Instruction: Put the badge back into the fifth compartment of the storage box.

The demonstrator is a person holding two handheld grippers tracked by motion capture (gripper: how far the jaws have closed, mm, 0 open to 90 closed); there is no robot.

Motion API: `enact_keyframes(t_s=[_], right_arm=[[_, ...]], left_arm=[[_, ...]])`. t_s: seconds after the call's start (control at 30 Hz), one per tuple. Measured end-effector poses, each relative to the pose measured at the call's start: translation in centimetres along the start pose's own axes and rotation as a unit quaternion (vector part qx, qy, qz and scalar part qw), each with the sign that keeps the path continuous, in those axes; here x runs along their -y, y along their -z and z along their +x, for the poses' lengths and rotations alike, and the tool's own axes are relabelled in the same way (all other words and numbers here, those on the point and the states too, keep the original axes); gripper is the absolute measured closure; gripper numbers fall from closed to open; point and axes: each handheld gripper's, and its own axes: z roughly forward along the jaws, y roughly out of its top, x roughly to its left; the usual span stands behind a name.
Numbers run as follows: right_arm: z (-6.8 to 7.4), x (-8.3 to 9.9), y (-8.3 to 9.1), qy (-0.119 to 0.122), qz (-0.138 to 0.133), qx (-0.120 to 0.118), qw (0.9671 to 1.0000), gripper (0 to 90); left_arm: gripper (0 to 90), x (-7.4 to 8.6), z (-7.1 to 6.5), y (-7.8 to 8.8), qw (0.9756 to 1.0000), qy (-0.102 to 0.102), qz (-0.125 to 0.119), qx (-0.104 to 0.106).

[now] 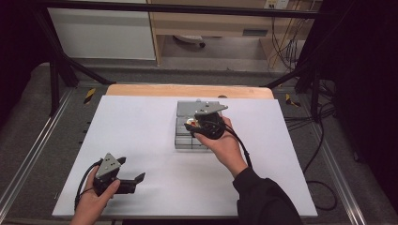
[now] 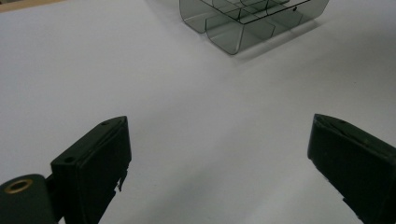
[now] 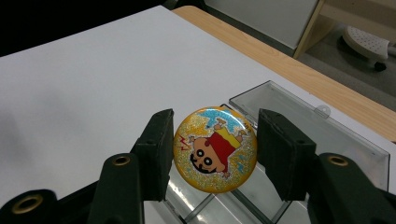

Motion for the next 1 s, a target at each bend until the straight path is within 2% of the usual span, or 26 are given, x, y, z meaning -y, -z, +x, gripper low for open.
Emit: enact_keyframes(t_s=[0.3,1.0], right_arm=[[-1.2,0.0,0.1,-0.008,0.006,0.006,0.9999,47.7],[-2.7,0.6,-0.4,-0.010,0.031,0.016,0.9993,47.7]], left_arm=[[6.2,0.0,0.0,0.0,1.0000,-0.001,0.000,-0.001],[6.2,0.0,0.1,0.0,1.0000,-0.001,0.002,-0.001]])
